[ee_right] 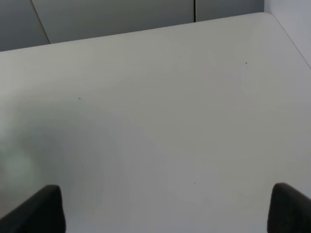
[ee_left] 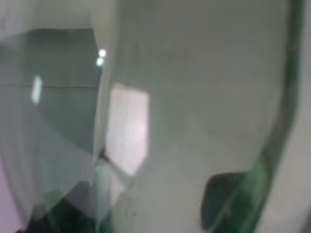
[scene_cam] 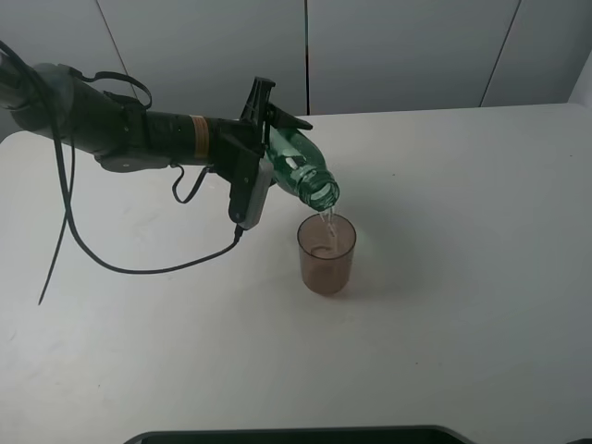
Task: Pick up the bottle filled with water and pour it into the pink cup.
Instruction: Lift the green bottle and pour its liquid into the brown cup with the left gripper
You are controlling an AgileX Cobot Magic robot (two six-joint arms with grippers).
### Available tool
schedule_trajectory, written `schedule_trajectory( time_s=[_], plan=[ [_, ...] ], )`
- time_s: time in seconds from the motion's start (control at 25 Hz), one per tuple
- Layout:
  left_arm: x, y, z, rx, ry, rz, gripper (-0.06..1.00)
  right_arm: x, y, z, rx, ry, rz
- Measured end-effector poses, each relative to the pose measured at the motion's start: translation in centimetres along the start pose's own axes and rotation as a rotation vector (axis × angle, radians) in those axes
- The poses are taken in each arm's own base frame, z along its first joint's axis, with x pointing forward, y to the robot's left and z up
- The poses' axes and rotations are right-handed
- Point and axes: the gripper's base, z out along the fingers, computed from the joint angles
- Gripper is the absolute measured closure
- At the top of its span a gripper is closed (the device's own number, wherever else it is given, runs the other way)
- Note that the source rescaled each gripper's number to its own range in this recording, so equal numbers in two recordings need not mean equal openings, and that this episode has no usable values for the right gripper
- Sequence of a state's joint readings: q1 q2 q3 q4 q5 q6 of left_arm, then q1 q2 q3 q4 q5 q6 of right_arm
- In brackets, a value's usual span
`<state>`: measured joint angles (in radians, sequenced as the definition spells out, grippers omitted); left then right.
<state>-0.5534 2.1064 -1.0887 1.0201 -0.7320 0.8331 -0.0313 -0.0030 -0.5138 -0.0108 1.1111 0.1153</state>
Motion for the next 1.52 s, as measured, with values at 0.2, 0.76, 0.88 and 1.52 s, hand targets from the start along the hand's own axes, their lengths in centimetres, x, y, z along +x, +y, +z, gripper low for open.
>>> schedule_trajectory(
  time_s=[0.2, 0.76, 0.88, 1.52],
  plan=[
    [0.13, 0.04, 0.0, -0.005, 0.015, 0.013, 0.94, 0.0, 0.0, 0.0, 0.0, 0.0, 0.0],
    [0.33, 0.19, -0.01, -0.02, 0.036, 0.042, 0.94, 0.0, 0.0, 0.0, 0.0, 0.0, 0.002],
    [0.33, 0.19, -0.01, -0.02, 0.036, 0.049, 0.94, 0.0, 0.0, 0.0, 0.0, 0.0, 0.002],
    [0.32, 0.23, 0.03, -0.023, 0.043, 0.057, 0.94, 0.0, 0.0, 0.0, 0.0, 0.0, 0.002]
  ],
)
